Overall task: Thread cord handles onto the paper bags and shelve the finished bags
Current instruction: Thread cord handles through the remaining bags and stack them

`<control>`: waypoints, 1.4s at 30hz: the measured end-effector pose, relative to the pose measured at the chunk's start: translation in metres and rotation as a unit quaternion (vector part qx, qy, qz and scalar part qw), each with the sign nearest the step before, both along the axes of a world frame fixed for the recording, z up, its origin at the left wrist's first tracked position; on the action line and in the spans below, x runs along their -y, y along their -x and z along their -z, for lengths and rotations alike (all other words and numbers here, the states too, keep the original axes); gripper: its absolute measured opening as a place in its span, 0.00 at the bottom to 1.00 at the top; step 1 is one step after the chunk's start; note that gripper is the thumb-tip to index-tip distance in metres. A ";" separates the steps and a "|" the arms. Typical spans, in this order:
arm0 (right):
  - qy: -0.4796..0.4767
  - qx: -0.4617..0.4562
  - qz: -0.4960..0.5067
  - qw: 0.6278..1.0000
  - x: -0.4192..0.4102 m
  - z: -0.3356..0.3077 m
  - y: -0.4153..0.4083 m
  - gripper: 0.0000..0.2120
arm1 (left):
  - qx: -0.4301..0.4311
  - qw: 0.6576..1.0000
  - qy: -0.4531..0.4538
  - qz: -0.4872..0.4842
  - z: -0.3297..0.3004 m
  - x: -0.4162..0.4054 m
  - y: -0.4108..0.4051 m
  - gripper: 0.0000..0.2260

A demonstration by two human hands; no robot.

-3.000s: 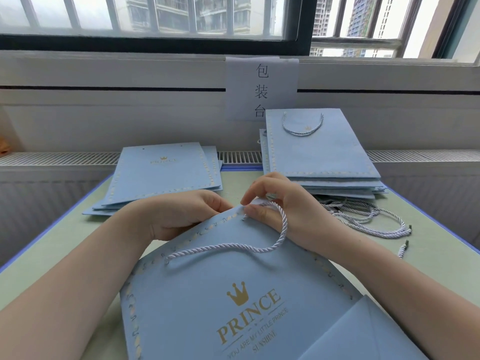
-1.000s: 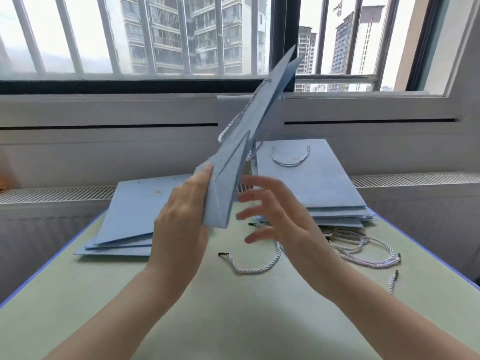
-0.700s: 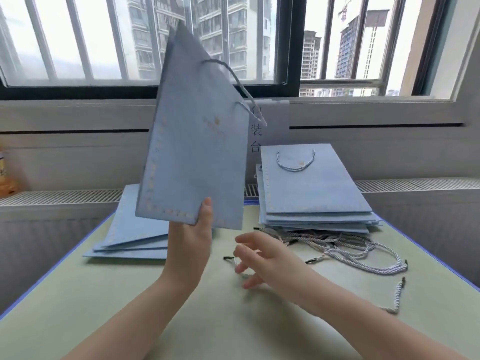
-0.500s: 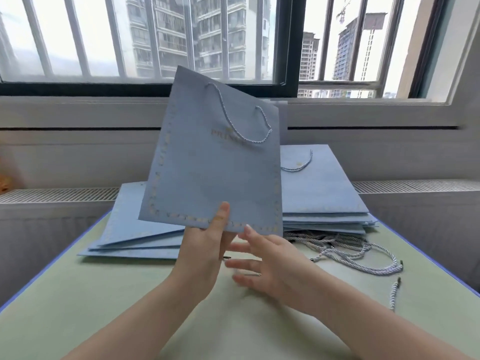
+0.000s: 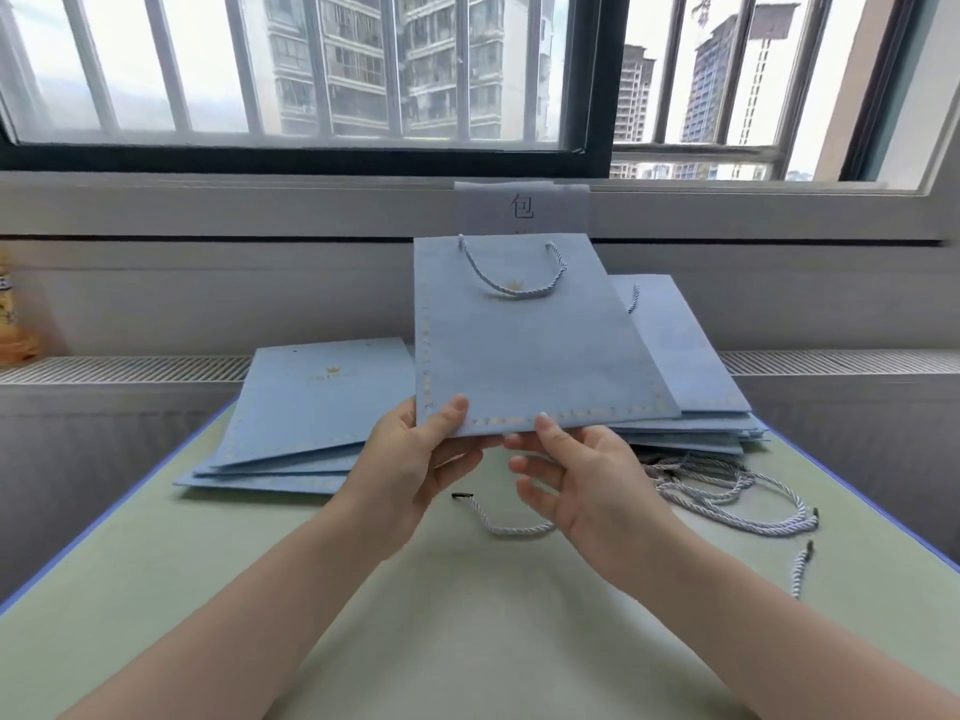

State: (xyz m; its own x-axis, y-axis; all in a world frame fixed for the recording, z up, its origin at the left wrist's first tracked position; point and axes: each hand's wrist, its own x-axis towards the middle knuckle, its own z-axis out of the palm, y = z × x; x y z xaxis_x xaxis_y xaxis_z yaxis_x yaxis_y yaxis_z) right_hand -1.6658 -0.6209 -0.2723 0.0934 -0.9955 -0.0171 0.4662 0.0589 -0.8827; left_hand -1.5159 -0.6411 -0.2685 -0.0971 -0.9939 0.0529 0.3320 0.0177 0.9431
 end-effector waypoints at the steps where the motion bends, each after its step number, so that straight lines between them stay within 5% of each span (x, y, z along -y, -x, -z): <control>1: -0.001 -0.004 -0.012 1.000 -0.001 0.000 -0.003 0.07 | 0.033 0.999 0.004 0.017 0.000 -0.001 0.001 0.08; 3: -0.007 0.028 -0.001 1.000 0.000 -0.003 -0.003 0.08 | 0.121 0.992 0.032 0.011 -0.003 -0.002 0.001 0.14; 5: -0.004 0.061 0.040 0.997 0.006 -0.008 0.007 0.07 | 0.291 0.950 0.106 -0.037 -0.002 -0.001 -0.001 0.25; 6: 0.000 0.066 0.059 0.996 0.010 -0.011 0.014 0.07 | 0.400 0.901 0.150 -0.073 0.000 0.000 -0.004 0.28; 9: -0.009 0.039 0.096 0.995 0.025 -0.014 0.038 0.09 | 0.685 0.673 0.210 -0.184 0.009 0.012 -0.020 0.23; 11: -0.019 0.036 0.117 0.992 0.034 -0.013 0.053 0.09 | 0.749 0.613 0.168 -0.186 0.015 0.021 -0.031 0.21; 16: -0.034 0.054 0.153 0.986 0.052 -0.002 0.066 0.06 | 0.776 0.605 0.051 -0.172 0.023 0.034 -0.051 0.23; 25: -0.055 0.095 0.177 0.978 0.061 -0.002 0.056 0.06 | 0.786 0.587 0.045 -0.186 0.022 0.041 -0.066 0.22; 27: -0.065 0.037 0.173 0.982 0.049 -0.008 0.049 0.08 | 0.784 0.585 0.049 -0.200 0.023 0.046 -0.071 0.19; 30: 0.004 -0.208 0.114 0.971 0.030 -0.010 0.033 0.09 | 0.799 0.555 0.065 -0.221 0.022 0.050 -0.072 0.18; 33: 0.140 -0.491 -0.006 0.860 0.016 0.001 0.012 0.10 | 0.854 0.456 0.101 -0.228 0.022 0.046 -0.064 0.17; 37: 0.268 -0.722 -0.080 0.633 0.008 0.017 -0.005 0.14 | 0.859 0.440 0.124 -0.232 0.023 0.045 -0.065 0.17; 42: 0.324 -0.730 -0.050 0.599 0.004 0.016 -0.007 0.04 | 0.840 0.445 0.159 -0.266 0.026 0.045 -0.065 0.09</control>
